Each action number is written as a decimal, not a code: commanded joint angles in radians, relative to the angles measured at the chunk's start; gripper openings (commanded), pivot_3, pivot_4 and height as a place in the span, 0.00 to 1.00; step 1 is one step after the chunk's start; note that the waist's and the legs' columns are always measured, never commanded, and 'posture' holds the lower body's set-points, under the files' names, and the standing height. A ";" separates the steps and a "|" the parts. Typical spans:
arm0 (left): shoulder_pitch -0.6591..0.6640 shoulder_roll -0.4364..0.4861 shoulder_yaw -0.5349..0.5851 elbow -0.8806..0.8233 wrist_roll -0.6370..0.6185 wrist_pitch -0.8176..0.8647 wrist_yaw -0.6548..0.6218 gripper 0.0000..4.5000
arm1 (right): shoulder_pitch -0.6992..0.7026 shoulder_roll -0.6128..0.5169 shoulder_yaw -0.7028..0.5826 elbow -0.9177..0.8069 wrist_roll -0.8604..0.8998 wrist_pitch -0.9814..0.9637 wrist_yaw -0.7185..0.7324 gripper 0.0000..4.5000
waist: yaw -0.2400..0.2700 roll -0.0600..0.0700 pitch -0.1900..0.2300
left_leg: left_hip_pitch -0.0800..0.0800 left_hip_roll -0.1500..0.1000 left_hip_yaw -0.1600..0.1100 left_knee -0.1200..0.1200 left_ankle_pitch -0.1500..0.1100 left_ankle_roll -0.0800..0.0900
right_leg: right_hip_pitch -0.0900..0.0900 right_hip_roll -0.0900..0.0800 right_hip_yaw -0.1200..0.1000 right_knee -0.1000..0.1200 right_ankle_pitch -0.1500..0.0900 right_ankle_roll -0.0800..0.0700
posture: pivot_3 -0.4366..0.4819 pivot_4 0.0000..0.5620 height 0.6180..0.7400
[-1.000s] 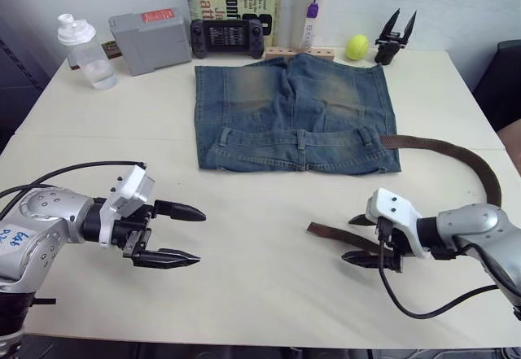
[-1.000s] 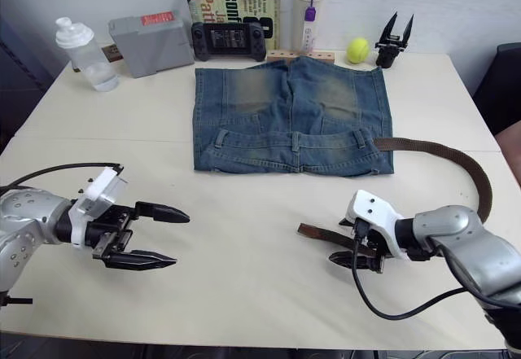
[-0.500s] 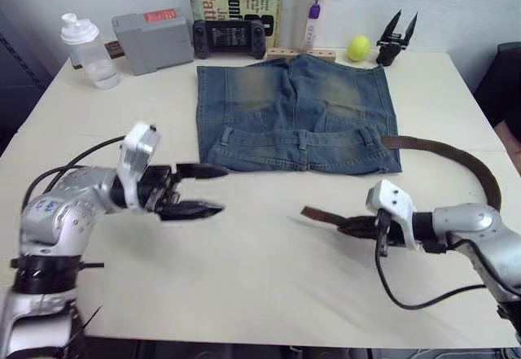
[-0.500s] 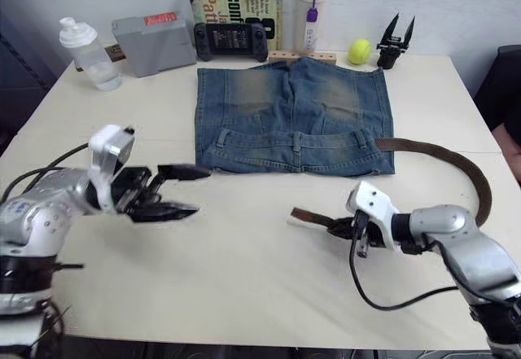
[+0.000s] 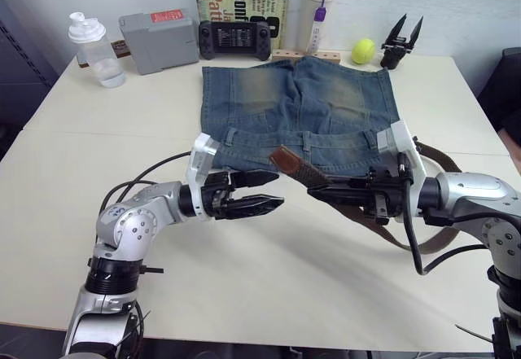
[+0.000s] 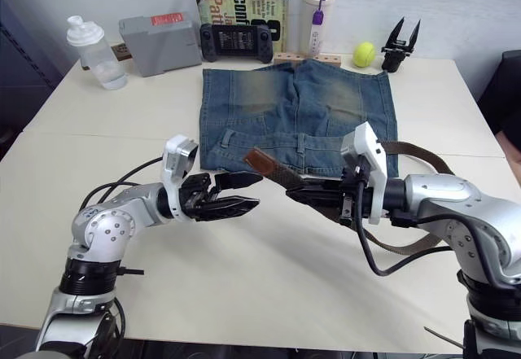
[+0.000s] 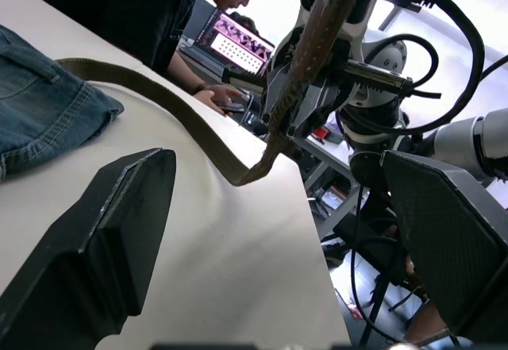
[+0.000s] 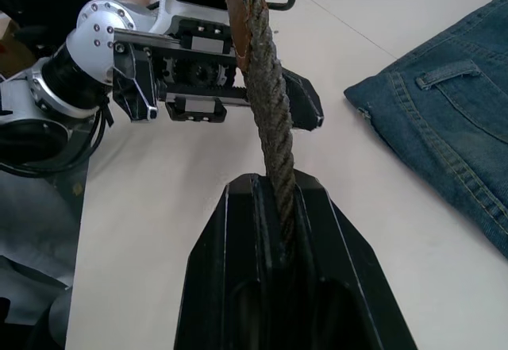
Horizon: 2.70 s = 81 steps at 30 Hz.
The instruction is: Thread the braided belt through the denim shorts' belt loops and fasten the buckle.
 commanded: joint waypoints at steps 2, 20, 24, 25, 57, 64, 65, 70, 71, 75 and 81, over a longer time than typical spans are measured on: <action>-0.032 -0.032 0.008 0.010 -0.018 -0.008 0.001 0.89 | -0.007 -0.003 -0.023 -0.051 0.039 0.000 -0.038 0.00 | 0.001 0.000 0.000 | 0.000 0.000 0.000 0.000 0.000 0.000 | 0.000 0.000 0.000 0.000 0.000 0.000 | 0.48 0.27 0.65; -0.191 -0.110 -0.042 0.196 0.020 -0.015 -0.089 0.00 | 0.242 0.084 -0.193 -0.141 0.160 -0.069 -0.273 0.20 | 0.013 0.000 0.000 | -0.001 0.000 0.000 0.001 0.000 0.001 | 0.000 0.000 -0.001 0.000 0.000 0.000 | 0.48 0.27 0.65; -0.248 -0.141 -0.023 0.272 0.005 0.020 -0.081 0.00 | 0.376 0.146 -0.383 -0.138 0.369 -0.143 -0.378 0.55 | 0.013 0.000 0.000 | -0.002 0.000 -0.001 0.001 -0.001 0.001 | 0.001 0.000 -0.002 0.000 0.001 0.001 | 0.48 0.27 0.65; -0.258 -0.147 -0.019 0.283 0.001 0.031 -0.078 0.00 | 0.393 0.149 -0.408 -0.139 0.403 -0.158 -0.399 0.61 | 0.013 0.000 0.000 | -0.002 0.000 -0.001 0.001 -0.001 0.001 | 0.001 0.000 -0.002 0.000 0.001 0.001 | 0.48 0.27 0.65; -0.270 -0.329 0.058 0.259 -0.043 0.216 0.214 0.00 | 0.565 0.596 -0.069 -0.151 0.588 -0.549 -0.564 0.87 | 0.009 0.001 -0.001 | -0.001 0.001 0.000 0.001 -0.001 0.001 | -0.001 0.009 0.003 -0.002 0.000 0.001 | 0.48 0.27 0.65; -0.268 -0.361 0.054 0.256 -0.053 0.211 0.242 0.00 | 0.565 0.604 -0.010 -0.133 0.457 -0.563 -0.537 0.37 | 0.009 0.001 -0.001 | -0.001 0.001 0.000 0.001 -0.001 0.001 | -0.001 0.009 0.003 -0.003 0.000 0.001 | 0.48 0.27 0.65; -0.267 -0.364 0.054 0.254 -0.056 0.212 0.244 0.00 | 0.564 0.613 -0.007 -0.132 0.458 -0.570 -0.538 0.37 | 0.009 0.001 -0.001 | -0.001 0.001 0.000 0.001 -0.001 0.001 | -0.001 0.009 0.003 -0.003 0.000 0.001 | 0.48 0.27 0.65; -0.258 -0.368 0.050 0.246 -0.060 0.220 0.249 0.00 | 0.539 0.631 -0.008 -0.121 0.434 -0.594 -0.553 0.37 | 0.009 0.001 -0.001 | -0.001 0.001 0.000 0.001 -0.001 0.001 | -0.001 0.009 0.003 -0.003 0.000 0.001 | 0.48 0.27 0.65; -0.256 -0.368 0.049 0.246 -0.059 0.221 0.250 0.00 | 0.531 0.634 -0.011 -0.117 0.431 -0.598 -0.558 0.37 | 0.009 0.001 -0.001 | -0.001 0.001 0.000 0.001 -0.001 0.001 | -0.001 0.009 0.003 -0.003 0.000 0.001 | 0.48 0.27 0.65; -0.253 -0.371 0.048 0.246 -0.057 0.223 0.255 0.00 | 0.504 0.643 -0.013 -0.105 0.420 -0.608 -0.569 0.37 | 0.009 0.001 -0.001 | -0.001 0.001 0.000 0.001 -0.002 0.001 | -0.001 0.010 0.003 -0.003 0.000 0.001 | 0.48 0.27 0.65; -0.254 -0.361 0.050 0.259 -0.045 0.214 0.256 0.00 | 0.470 0.671 -0.001 -0.103 0.416 -0.621 -0.591 0.08 | 0.009 0.001 -0.001 | -0.001 0.001 0.000 0.001 -0.002 0.001 | -0.001 0.010 0.003 -0.003 0.000 0.001 | 0.48 0.27 0.65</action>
